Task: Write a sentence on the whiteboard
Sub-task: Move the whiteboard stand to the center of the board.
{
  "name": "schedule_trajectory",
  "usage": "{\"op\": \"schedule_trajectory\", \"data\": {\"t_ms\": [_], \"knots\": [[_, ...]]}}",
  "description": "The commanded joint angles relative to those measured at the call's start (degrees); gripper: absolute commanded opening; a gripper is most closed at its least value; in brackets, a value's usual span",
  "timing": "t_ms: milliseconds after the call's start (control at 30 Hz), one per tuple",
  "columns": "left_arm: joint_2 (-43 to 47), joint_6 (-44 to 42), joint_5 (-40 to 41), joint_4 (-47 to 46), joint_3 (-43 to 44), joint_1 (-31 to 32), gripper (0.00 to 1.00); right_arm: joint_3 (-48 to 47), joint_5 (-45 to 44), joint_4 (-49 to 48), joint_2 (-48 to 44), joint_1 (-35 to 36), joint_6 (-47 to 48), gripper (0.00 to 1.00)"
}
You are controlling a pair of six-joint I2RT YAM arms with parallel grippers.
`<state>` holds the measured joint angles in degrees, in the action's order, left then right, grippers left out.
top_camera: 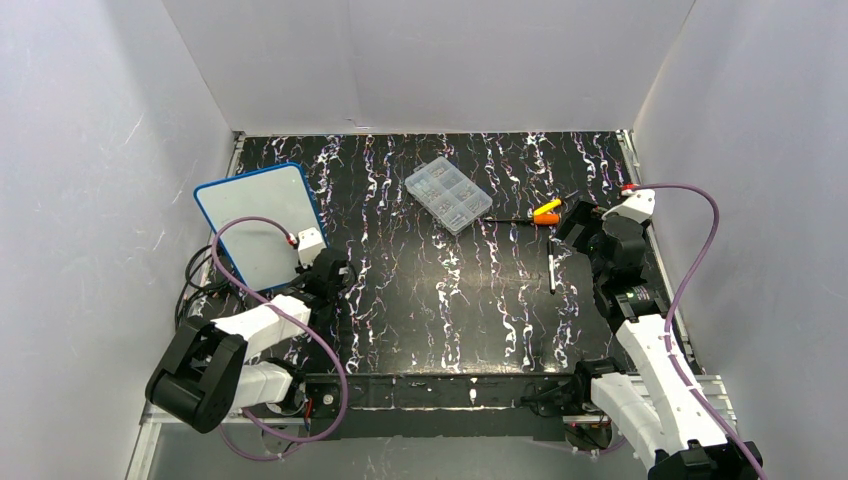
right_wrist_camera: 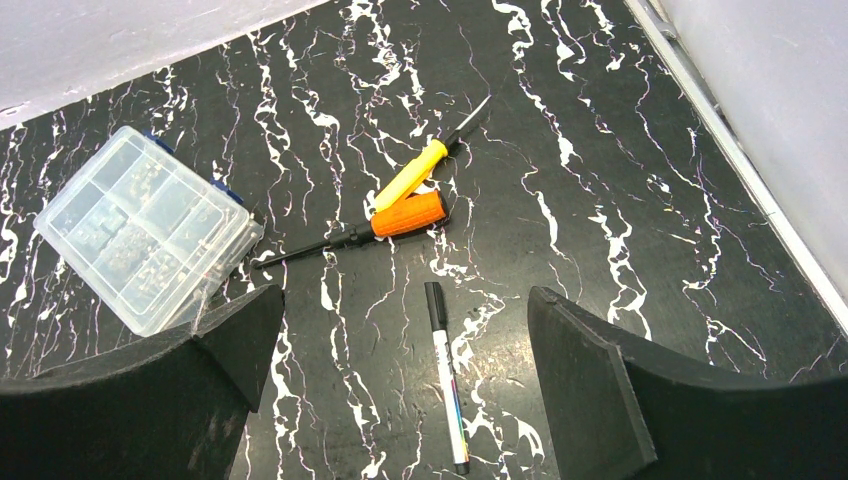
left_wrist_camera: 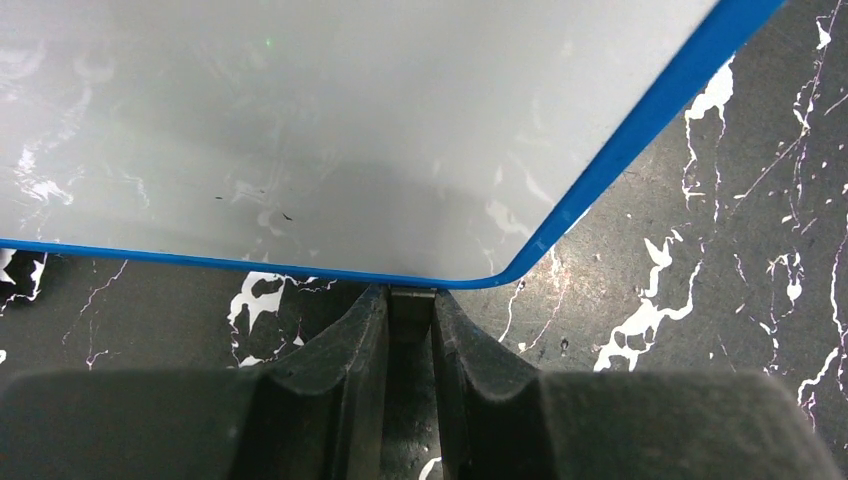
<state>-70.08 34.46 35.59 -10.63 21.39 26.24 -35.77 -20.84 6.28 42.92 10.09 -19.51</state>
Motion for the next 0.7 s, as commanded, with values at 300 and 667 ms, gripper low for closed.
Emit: {"op": "schedule_trajectory", "data": {"t_ms": [300,667], "knots": [[-2.21,1.47,5.5,-0.62,3.48,4.77,0.0,-0.76,-0.34,-1.89,-0.6,-0.24,0.52,1.0],[-6.31,3.61,6.4,-0.61,7.17,9.89,0.0,-0.74,-0.43,-1.71,-0.97,-0.24,0.7,1.0]]}}
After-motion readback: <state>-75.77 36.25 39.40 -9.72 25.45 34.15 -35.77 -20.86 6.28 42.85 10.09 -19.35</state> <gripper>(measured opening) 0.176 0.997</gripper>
